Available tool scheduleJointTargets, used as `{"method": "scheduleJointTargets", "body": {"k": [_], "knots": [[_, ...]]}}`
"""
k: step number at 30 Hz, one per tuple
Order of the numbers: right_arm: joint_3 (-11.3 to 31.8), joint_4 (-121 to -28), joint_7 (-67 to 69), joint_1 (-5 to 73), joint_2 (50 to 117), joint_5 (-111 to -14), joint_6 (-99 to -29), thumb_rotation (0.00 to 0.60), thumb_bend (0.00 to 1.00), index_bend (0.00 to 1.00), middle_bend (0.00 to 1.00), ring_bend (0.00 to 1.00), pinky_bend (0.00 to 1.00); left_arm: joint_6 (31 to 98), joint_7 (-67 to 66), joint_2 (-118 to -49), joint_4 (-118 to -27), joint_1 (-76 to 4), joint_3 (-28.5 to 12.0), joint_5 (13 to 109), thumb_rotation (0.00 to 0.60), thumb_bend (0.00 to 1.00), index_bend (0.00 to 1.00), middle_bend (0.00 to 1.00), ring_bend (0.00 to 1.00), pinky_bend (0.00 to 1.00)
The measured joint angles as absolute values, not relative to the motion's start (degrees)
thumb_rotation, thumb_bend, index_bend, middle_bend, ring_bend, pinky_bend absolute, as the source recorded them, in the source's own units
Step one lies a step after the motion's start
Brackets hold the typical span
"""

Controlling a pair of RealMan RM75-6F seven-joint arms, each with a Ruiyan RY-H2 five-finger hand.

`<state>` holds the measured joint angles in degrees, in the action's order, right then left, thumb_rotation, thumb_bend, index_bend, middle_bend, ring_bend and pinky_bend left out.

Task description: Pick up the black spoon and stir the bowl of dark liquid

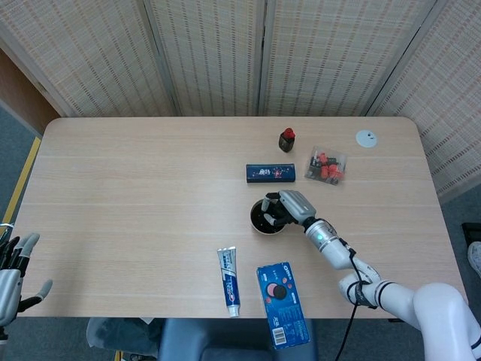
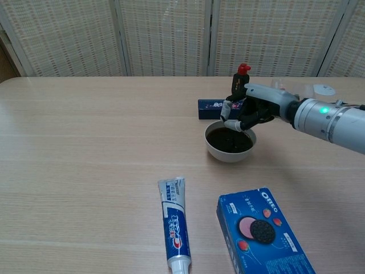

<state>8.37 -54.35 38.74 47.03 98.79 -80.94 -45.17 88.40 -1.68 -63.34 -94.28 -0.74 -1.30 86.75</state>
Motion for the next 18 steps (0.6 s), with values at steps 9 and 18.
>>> {"method": "scheduleJointTargets", "body": {"k": [9,18], "knots": [[11.2,-48.3,38.6,49.7,102.5,-78.6,-42.5,0.6,0.53,0.72,1.0,1.0,1.0,88.5,-1.4,-63.2,-94.0,-0.5,-1.3,86.3,0.6,0.26,0.0,0.0,0.0,0.0],[11.9,-46.7,39.8,52.6,105.5,-79.7,-41.8,0.6,0.53,0.72,1.0,1.0,1.0,88.5,-0.8,-63.1,-93.5,-0.3,-1.3,85.9,0.6,0.26,0.0,0.0,0.0,0.0]]}}
